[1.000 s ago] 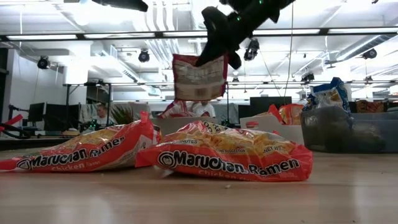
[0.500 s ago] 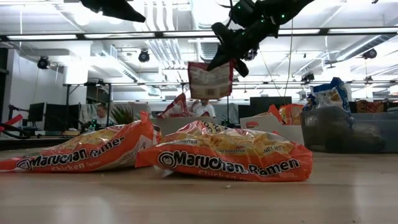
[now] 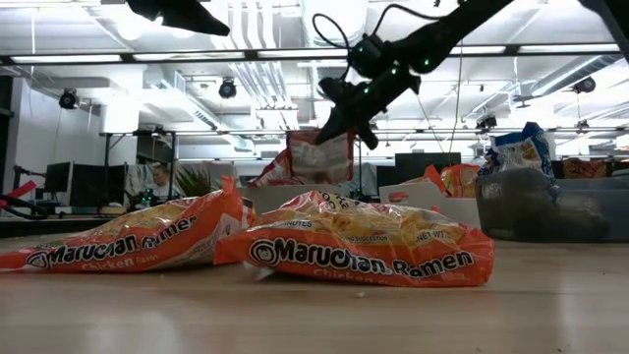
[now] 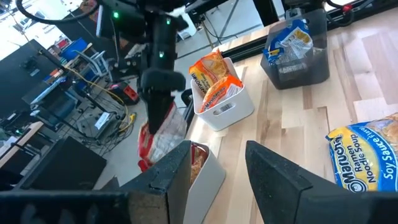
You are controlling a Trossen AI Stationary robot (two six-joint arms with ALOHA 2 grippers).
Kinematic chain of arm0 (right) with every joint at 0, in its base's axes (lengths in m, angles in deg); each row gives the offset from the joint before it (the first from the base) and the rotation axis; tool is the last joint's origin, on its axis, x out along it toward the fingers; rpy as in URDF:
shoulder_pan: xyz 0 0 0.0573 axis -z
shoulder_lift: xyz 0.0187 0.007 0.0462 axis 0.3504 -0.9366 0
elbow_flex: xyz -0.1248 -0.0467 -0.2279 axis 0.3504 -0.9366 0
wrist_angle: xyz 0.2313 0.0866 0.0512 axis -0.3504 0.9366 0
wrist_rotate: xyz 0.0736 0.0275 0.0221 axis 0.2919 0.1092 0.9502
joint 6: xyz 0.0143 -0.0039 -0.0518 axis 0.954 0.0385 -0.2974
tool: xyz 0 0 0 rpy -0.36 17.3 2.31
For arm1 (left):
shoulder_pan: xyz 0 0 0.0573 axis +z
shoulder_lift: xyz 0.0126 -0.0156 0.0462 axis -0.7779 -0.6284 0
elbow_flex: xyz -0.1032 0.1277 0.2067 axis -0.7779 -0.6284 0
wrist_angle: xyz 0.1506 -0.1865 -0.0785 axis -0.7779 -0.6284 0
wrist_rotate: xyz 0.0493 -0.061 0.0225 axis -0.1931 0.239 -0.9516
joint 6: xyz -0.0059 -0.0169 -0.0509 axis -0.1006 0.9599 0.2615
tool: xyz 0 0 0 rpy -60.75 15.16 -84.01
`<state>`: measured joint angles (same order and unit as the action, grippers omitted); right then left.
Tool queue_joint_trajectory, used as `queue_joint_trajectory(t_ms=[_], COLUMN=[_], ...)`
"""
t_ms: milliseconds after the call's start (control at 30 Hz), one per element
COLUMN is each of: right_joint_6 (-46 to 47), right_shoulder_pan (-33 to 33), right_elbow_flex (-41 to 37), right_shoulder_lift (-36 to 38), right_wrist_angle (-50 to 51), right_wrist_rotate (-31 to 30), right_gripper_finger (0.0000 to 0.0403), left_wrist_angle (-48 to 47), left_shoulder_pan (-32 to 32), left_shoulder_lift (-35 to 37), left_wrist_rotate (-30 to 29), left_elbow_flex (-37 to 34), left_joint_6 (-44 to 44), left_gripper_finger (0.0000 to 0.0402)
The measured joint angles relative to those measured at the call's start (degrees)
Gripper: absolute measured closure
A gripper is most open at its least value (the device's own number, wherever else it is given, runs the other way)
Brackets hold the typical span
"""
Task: Sort Maruchan noodles
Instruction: Put the red noodle pack into the gray bin
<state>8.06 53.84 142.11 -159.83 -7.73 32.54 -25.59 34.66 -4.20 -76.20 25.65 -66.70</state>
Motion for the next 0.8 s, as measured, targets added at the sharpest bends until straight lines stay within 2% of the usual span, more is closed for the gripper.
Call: queue_joint_trajectory(t_ms=[333,600,800], right_joint_6=[0.14,6.62,10.71], right_shoulder_pan=[0.00,0.20,0.99], right_elbow_flex=[0.02,0.02,0.02], right_shoulder_lift=[-5.11,-7.50,-9.55], right_wrist_angle=[-9.31,-10.23,-10.14], right_wrist_rotate=[0.23,-5.57,-6.77], right_gripper_finger=[0.0391,0.0390,0.0390], left_wrist_angle=[0.00,0.00,0.00], left_shoulder_pan=[0.00,0.00,0.00], left_shoulder_lift=[0.00,0.00,0.00], left_wrist_rotate=[0.00,0.02,0.02], left_elbow_flex=[0.00,-0.01,-0.02], left_joint_6=[-0.02,-0.02,-0.02], left_gripper_finger=[0.0265,0.0265,0.0265])
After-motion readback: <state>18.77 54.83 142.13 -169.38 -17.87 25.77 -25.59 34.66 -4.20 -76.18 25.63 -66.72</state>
